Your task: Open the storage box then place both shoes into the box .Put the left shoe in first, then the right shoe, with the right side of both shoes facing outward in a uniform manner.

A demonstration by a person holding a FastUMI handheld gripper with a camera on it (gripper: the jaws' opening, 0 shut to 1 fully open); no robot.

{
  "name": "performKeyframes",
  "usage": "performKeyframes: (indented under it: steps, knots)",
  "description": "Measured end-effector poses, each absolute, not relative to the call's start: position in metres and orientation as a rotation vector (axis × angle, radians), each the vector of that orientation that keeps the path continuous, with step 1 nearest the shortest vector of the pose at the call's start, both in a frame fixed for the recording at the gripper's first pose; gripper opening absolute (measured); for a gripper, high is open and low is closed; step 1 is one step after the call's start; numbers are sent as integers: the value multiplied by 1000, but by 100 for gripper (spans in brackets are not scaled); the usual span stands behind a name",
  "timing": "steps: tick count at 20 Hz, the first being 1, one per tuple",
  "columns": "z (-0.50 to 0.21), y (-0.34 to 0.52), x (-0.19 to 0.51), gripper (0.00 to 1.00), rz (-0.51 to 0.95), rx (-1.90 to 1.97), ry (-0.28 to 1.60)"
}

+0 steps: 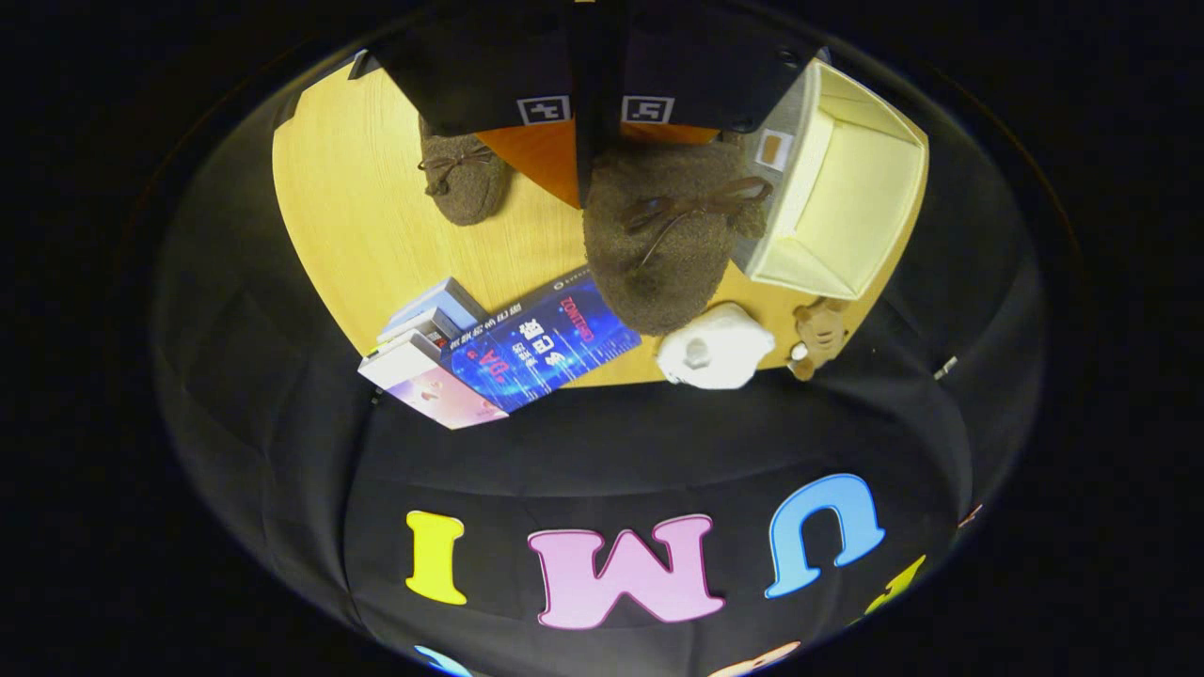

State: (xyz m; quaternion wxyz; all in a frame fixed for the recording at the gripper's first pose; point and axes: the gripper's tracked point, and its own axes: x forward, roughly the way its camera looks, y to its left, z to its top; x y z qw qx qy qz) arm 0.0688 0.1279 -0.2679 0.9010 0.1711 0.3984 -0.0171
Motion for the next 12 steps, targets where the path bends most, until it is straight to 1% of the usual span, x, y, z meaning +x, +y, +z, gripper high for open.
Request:
performKeyframes:
  steps: [4, 7, 10, 12]
  knots:
    - [-215, 156, 84, 5, -28, 424, 788]
    - [-189, 185, 94, 5, -14, 443, 778]
    - [-181, 227, 100, 5, 1, 466, 793]
    - [-188, 254, 101, 5, -1, 472, 821]
